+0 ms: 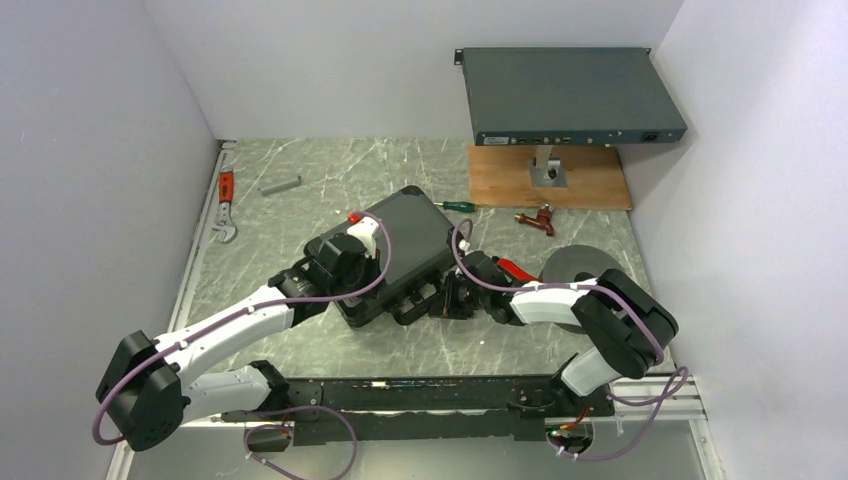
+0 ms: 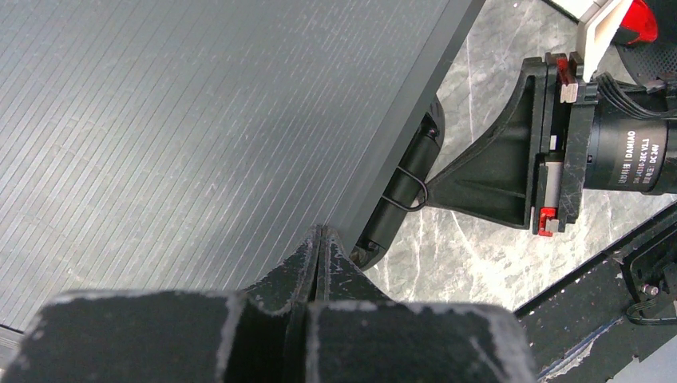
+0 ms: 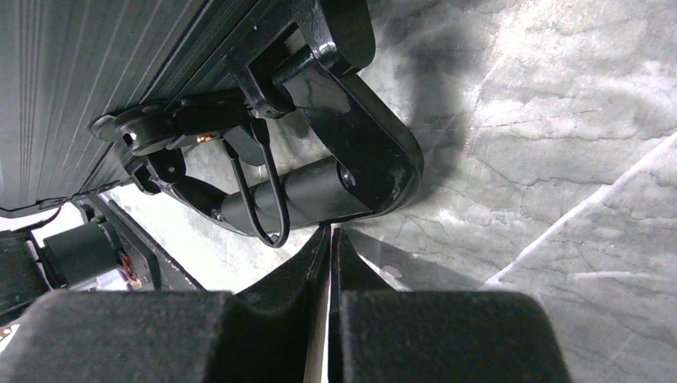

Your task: Pack up texas hold em set

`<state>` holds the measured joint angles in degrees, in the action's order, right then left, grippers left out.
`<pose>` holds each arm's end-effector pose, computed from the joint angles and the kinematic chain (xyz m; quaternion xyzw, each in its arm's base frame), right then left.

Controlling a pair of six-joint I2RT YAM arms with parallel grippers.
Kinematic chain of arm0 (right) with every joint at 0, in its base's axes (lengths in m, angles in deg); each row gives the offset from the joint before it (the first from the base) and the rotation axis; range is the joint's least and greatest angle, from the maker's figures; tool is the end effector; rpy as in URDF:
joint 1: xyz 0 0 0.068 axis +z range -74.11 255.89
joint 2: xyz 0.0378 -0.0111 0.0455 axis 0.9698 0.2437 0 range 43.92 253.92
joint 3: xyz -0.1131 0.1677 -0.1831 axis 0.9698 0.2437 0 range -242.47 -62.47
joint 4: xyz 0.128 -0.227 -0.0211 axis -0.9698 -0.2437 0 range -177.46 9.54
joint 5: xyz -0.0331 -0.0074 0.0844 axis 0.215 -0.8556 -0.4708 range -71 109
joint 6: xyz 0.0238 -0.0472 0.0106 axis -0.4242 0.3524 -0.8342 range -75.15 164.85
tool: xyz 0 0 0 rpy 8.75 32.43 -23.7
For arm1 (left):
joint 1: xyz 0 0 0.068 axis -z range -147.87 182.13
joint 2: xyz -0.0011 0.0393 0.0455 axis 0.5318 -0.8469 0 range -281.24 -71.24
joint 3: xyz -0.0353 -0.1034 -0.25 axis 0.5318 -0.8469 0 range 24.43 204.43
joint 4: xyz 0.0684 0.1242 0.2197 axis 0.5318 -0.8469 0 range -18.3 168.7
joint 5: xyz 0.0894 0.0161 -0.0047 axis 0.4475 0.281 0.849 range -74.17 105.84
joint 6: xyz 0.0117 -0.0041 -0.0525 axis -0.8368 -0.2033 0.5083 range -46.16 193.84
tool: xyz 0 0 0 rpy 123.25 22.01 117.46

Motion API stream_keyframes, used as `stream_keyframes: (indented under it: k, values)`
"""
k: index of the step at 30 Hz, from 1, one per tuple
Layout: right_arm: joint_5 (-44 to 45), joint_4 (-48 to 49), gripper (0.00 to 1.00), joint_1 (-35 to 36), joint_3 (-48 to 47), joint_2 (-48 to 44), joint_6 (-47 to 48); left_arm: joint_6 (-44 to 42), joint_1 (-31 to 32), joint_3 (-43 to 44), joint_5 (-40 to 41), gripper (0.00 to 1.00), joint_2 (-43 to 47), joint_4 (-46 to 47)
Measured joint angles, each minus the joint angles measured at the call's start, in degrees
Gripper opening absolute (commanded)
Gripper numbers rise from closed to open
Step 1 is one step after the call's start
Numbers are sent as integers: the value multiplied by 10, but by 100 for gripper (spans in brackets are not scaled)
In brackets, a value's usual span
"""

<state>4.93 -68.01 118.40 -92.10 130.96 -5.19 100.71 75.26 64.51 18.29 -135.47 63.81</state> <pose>0.1900 0.1859 0.1263 0.0134 0.9179 0.3529 0.1811 0.1751 -0.1619 0.2367 0.1185 0.8948 -0.2308 0.3634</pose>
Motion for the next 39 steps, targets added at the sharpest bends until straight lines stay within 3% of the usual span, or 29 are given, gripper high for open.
stream_keyframes:
  k: [39]
  values:
    - [-24, -12, 4, 1, -78, 15, -4, 4, 1, -16, 4, 0, 17, 7]
